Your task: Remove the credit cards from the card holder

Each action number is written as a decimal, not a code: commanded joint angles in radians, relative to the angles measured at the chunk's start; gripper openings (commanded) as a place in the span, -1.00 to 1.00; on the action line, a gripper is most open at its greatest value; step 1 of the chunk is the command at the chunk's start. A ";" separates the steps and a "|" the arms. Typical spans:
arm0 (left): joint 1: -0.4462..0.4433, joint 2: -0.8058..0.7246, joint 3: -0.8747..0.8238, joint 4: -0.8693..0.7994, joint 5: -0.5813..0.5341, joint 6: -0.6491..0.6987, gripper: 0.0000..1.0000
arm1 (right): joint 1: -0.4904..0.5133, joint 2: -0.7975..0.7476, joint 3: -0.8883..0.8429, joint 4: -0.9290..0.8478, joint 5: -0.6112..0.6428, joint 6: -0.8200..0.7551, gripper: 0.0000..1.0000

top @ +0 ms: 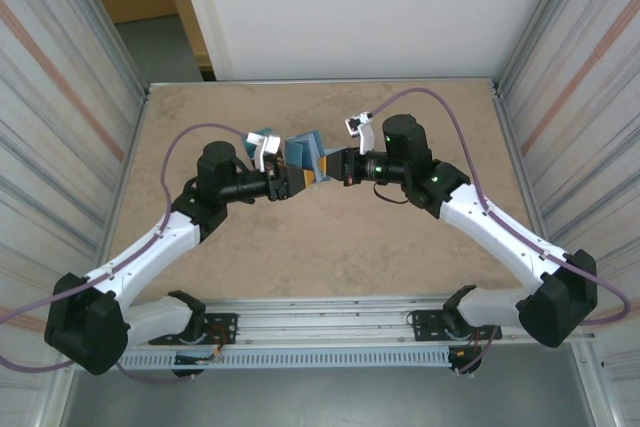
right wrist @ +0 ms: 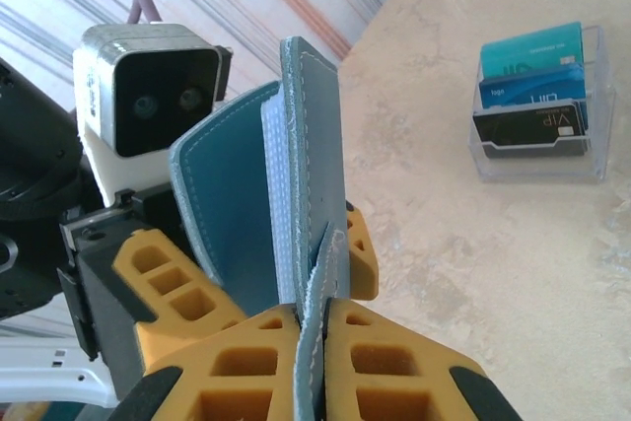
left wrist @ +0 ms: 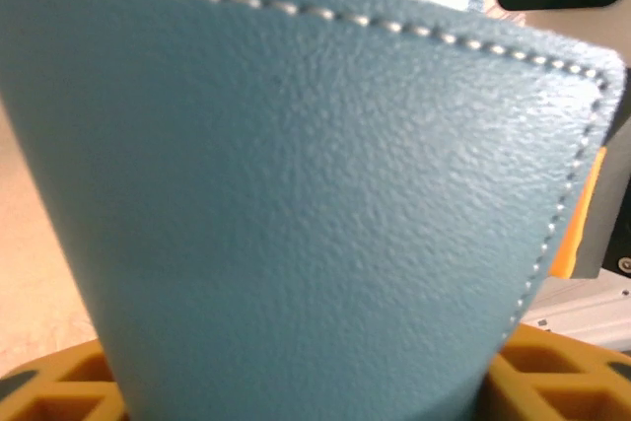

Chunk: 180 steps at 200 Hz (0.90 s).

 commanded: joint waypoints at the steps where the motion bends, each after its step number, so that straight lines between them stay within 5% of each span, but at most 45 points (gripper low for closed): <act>1: -0.003 -0.015 0.013 0.060 0.034 -0.014 0.33 | -0.001 -0.028 -0.007 0.032 -0.011 0.006 -0.91; 71: -0.001 -0.005 0.004 0.048 0.028 -0.015 0.39 | -0.007 -0.088 0.026 -0.103 0.131 -0.027 -1.00; 122: -0.005 0.069 0.029 0.123 0.079 -0.064 0.14 | 0.013 -0.078 0.049 -0.132 0.156 -0.020 -1.00; 180: -0.007 0.078 0.040 0.074 0.061 -0.042 -0.06 | 0.033 -0.058 0.130 -0.291 0.319 -0.036 -1.00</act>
